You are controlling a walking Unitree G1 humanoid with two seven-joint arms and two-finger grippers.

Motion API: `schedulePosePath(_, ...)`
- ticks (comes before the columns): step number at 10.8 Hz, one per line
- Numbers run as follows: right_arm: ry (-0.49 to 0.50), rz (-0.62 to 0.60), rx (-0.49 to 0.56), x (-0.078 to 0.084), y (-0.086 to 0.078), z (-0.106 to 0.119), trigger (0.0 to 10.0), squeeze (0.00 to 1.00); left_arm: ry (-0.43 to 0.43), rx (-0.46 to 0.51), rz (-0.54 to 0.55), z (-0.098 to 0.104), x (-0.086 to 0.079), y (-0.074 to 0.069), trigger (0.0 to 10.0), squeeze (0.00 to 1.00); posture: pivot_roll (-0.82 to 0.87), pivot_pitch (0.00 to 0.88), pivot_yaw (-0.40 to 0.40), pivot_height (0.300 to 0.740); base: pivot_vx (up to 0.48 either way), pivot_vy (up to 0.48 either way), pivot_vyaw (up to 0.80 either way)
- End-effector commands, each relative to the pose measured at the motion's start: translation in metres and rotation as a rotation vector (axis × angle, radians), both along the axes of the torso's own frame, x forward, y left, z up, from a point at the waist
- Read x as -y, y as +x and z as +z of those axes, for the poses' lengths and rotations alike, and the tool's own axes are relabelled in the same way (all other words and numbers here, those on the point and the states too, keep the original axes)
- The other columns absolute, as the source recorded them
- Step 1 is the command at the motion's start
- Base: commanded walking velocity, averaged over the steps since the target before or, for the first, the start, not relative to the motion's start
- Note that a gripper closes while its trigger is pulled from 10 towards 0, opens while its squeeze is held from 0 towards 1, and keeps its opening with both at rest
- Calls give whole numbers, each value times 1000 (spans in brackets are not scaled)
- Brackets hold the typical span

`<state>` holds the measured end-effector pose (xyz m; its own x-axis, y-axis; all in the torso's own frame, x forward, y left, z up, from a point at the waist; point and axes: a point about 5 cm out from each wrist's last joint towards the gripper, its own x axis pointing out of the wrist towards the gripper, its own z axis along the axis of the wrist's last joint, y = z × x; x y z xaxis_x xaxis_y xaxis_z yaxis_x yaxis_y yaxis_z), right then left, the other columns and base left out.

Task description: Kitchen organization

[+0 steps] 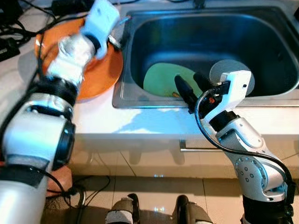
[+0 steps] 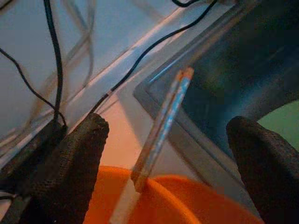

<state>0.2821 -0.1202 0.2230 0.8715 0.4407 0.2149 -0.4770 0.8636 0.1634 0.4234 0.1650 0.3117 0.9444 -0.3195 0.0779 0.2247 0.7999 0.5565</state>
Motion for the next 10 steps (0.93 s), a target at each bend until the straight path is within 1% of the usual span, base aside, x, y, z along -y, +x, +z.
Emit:
schedulePosePath(1, -3, 9, -3, -2, -3, 1, 10000, 39, 20, 6, 23, 3, -5, 0, 10000, 0, 107, 275, 96, 740, 0, 0, 0)
schedulePosePath(2, -2, 12, -1, -3, -3, 2, 10000, 43, 20, -13, 39, -1, -8, 1, 10000, 0, 108, 274, 95, 740, 0, 0, 0)
schedulePosePath(3, 0, 14, 1, -3, -4, 3, 10000, 43, 24, -60, 51, -8, -12, 1, 10000, 0, 108, 265, 98, 740, 0, 0, 0)
schedulePosePath(4, 6, 12, 6, -3, -3, 4, 10000, 47, 62, -151, 60, -20, -16, 1, 10000, 0, 108, 261, 101, 740, 0, 0, 0)
schedulePosePath(5, 7, 10, 4, -3, -3, 3, 10000, 47, 73, -201, 54, -26, -18, 1, 5294, 0, 110, 257, 102, 740, 0, 0, 0)
schedulePosePath(6, 8, 9, 2, -3, -3, 3, 10000, 47, 74, -211, 51, -27, -18, 1, 0, 0, 112, 254, 104, 740, 0, 0, 0)
schedulePosePath(7, 7, 6, 1, -3, -2, 3, 10000, 47, 72, -214, 55, -26, -19, 1, 0, 0, 112, 254, 104, 740, 0, 0, 0)
schedulePosePath(9, 13, 4, 2, -3, 0, 2, 10000, 47, 56, -192, 64, -18, -22, 1, 0, 0, 115, 250, 103, 740, 0, 0, 0)
schedulePosePath(10, 15, -2, -2, -2, 0, 2, 10000, 51, 32, -180, 72, -14, -25, 1, 0, 0, 115, 249, 101, 740, 0, 0, 0)
